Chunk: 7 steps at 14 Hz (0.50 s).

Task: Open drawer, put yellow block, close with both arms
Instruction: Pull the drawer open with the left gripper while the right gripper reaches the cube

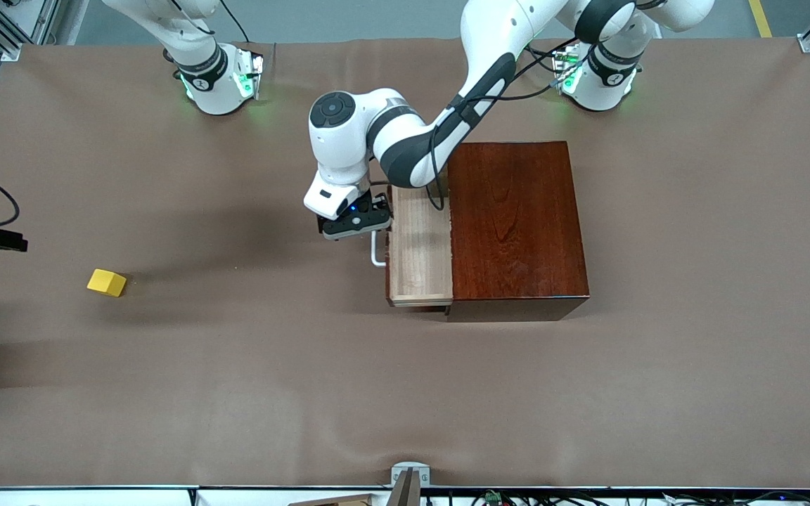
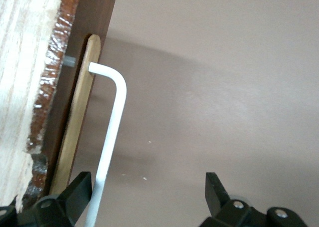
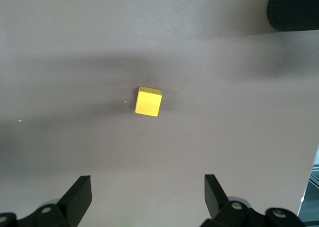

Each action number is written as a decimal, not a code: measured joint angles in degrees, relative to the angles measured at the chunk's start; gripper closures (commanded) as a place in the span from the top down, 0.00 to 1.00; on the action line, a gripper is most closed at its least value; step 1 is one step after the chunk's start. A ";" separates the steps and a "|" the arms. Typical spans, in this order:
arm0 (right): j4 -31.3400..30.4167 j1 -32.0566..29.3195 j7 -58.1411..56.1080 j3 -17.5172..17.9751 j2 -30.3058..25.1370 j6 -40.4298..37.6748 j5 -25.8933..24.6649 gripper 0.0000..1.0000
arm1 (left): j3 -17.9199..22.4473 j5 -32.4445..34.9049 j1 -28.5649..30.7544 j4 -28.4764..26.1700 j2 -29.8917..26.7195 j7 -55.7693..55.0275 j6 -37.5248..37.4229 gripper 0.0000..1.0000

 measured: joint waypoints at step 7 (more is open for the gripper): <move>-0.34 -4.13 1.00 -0.07 5.15 3.04 5.27 1.00 | -1.17 -1.82 -0.15 0.52 0.06 -1.37 4.92 1.00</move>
